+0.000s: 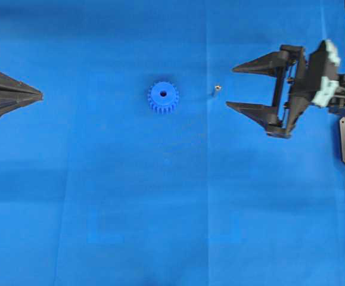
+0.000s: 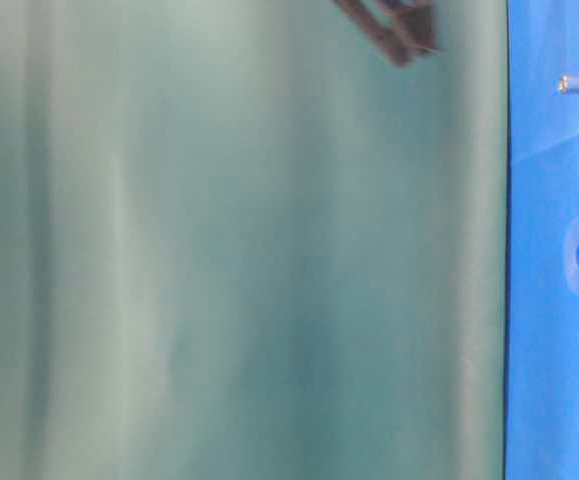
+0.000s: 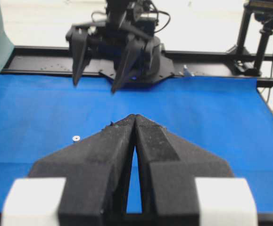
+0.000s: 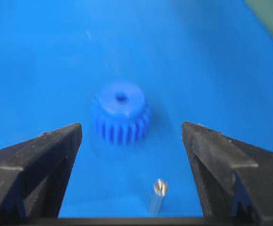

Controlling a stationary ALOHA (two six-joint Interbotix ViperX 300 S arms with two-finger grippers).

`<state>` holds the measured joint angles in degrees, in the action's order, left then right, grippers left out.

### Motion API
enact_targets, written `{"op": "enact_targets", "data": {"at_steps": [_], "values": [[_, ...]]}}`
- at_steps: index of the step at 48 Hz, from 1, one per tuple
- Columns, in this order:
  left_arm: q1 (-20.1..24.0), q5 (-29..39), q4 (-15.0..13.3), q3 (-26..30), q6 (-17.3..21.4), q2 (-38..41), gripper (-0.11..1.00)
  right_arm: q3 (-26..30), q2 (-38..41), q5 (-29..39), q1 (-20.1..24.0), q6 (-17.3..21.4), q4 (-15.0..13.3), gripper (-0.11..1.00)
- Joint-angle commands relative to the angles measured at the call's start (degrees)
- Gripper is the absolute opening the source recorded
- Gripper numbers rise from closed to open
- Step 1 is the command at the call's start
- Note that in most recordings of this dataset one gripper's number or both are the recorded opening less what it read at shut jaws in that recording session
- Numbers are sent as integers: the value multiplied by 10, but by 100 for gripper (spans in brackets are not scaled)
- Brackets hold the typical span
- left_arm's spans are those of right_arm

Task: Insert the shaft placed at a random location into the center hole of the small gear at another random location.
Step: 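Lower the open right gripper around the upright silver shaft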

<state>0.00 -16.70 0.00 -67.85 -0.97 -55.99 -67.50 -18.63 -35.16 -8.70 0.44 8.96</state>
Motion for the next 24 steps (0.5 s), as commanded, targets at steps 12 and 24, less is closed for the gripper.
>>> {"op": "enact_targets", "data": {"at_steps": [12,24], "values": [[-1,-4,1,4,0,1,0,11,123,-93,-3,-1,45,74],[0,-4,1,4,0,1,0,25,188,-126,-3,-1,72,74]]}}
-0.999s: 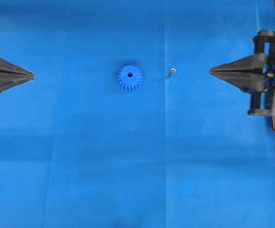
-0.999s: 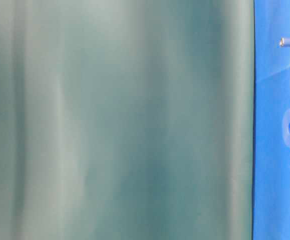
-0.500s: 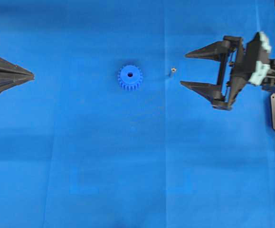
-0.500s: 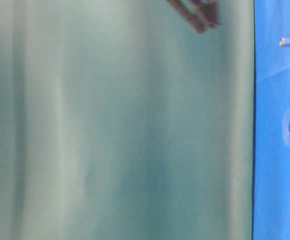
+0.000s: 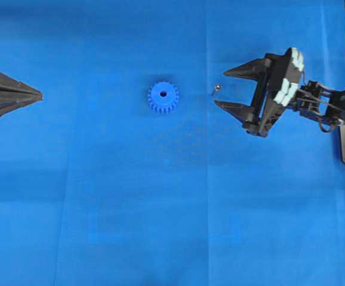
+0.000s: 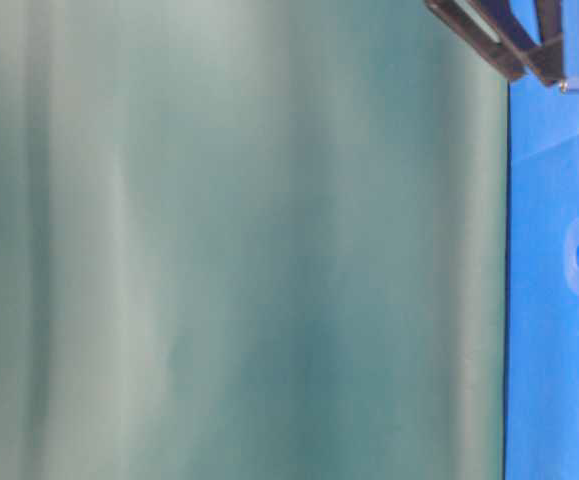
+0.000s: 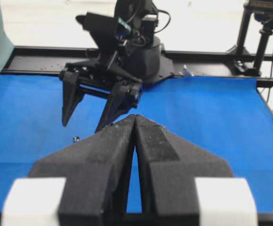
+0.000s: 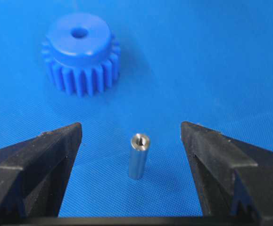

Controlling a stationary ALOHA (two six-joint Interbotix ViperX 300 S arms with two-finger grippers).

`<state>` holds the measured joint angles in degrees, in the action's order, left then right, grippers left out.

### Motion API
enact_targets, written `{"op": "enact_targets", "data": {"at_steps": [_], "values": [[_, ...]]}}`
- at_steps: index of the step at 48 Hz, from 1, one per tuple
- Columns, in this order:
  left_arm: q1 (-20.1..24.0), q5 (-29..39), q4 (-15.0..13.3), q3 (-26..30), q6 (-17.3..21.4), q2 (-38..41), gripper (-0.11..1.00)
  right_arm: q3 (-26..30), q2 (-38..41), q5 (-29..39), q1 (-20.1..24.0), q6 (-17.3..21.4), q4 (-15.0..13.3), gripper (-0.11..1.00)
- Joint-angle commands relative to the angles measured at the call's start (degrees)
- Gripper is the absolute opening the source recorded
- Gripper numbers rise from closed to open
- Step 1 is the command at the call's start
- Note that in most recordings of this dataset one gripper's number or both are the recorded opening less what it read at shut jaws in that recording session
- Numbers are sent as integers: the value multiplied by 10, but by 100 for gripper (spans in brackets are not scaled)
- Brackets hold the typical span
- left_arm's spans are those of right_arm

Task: Insert the shaft placed at a random location into the center hole of the small gear at another random location.
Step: 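Lower the open right gripper around the upright silver shaft, then close the right gripper on the shaft and lift it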

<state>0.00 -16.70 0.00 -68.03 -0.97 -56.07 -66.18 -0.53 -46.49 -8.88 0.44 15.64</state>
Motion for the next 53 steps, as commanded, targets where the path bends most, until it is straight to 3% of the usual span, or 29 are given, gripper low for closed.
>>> {"op": "enact_targets", "data": {"at_steps": [1,9,26,30,41,53], "values": [[0,-4,1,5,0,2,0,13,11,-12,-1,-1,7,74],[0,-4,1,4,0,2,0,25,44,-13,-4,-1,24,73],[0,-4,1,4,0,2,0,31,54,-15,-4,-2,24,67],[0,-4,1,4,0,1,0,30,54,-15,-4,-2,24,57],[0,-4,1,4,0,1,0,29,54,-13,-4,-4,21,5],[0,-4,2,4,0,2,0,31,54,-11,-4,-4,18,3]]}}
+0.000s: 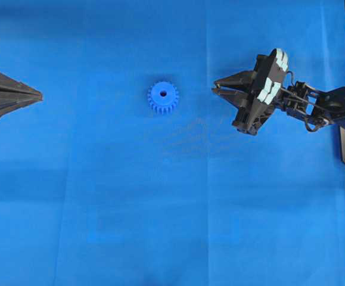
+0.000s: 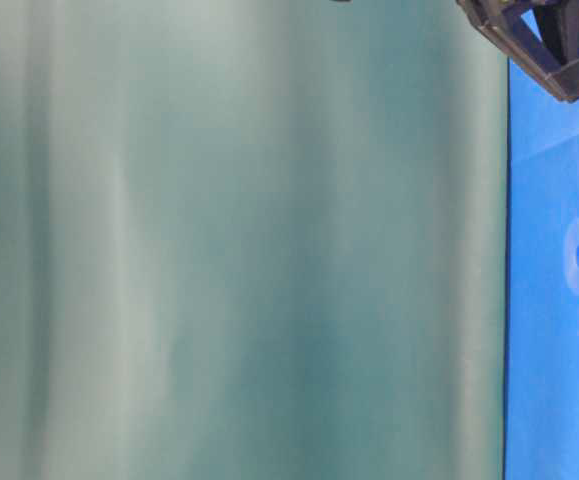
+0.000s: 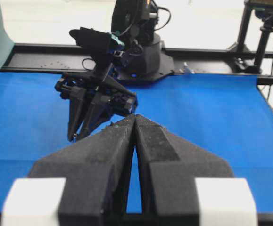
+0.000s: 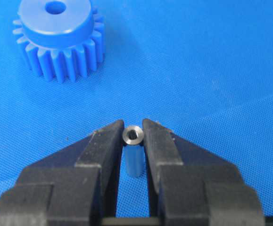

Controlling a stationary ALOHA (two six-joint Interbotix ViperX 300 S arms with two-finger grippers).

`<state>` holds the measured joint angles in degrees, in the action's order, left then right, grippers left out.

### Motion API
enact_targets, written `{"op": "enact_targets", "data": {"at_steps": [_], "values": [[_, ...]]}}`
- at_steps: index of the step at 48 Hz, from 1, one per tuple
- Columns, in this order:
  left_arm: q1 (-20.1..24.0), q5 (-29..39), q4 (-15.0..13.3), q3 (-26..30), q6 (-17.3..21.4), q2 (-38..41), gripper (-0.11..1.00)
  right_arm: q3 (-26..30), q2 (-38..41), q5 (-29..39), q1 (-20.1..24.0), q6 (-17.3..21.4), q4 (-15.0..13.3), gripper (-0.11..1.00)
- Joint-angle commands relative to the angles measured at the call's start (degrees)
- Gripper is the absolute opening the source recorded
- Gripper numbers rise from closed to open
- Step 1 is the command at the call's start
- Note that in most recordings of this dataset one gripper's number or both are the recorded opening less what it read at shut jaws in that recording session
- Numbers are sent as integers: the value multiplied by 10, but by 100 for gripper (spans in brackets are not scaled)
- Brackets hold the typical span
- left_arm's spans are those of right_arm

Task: Insert the shaft placed at a random location into the center hole of the small gear at another random location.
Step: 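Close the right gripper on the shaft and lift it, then carry the shaft with the right gripper over the blue gear's hole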

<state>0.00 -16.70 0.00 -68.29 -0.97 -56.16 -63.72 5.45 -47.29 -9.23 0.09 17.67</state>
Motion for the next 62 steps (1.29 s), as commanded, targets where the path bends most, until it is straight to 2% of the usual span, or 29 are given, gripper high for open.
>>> {"op": "enact_targets", "data": {"at_steps": [1,10,19,26,49,62], "values": [[-1,-4,2,6,0,2,0,6,-6,-2,-1,-1,-2,3],[0,-4,2,6,0,2,0,7,-37,10,0,-1,-2,3],[0,-4,2,6,0,2,0,14,-111,69,-1,-6,-2,3],[0,-4,1,7,-1,2,0,17,-140,101,0,-16,-2,3],[0,-4,1,6,-11,2,0,23,-137,111,1,-19,-2,3],[0,-4,1,6,-11,2,0,87,-91,127,11,-22,-2,3]]}}
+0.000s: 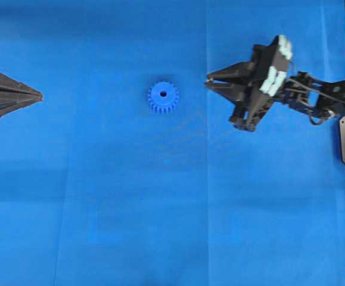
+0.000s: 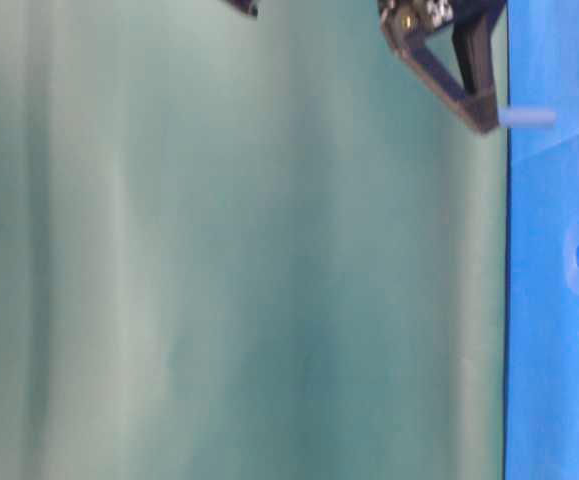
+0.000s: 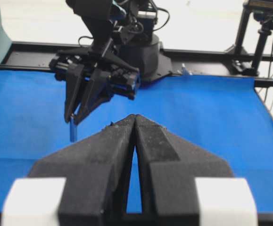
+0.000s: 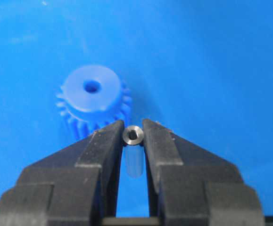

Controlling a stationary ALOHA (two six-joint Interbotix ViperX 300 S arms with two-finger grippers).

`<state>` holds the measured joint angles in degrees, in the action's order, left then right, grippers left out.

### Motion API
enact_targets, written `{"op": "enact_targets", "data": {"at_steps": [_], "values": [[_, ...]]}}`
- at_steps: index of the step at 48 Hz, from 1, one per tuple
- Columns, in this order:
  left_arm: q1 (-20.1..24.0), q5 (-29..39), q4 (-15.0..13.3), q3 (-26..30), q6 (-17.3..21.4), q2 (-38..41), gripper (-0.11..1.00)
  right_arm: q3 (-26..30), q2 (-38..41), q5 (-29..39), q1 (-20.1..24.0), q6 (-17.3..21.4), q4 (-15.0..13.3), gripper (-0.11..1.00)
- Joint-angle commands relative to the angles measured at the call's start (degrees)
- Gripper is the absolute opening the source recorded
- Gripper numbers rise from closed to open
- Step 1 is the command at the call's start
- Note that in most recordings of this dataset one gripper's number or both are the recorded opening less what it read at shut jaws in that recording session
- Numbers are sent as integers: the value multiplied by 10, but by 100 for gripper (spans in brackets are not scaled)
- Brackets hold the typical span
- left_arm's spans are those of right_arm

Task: Insert the shaft placed at a random location into the center hole of the small gear at another random location.
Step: 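Carry the shaft with the right gripper over the blue gear's hole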

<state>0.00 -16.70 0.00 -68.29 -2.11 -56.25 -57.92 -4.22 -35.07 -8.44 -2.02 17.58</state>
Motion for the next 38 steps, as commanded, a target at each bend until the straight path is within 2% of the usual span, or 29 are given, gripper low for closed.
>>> {"op": "enact_targets", "data": {"at_steps": [1,22,38], "values": [[0,-4,1,6,0,3,0,36,11,9,5,-2,-2,3],[1,1,1,6,0,2,0,164,87,67,11,-4,-24,3],[1,2,1,6,0,2,0,172,95,71,10,-13,-25,3]]}}
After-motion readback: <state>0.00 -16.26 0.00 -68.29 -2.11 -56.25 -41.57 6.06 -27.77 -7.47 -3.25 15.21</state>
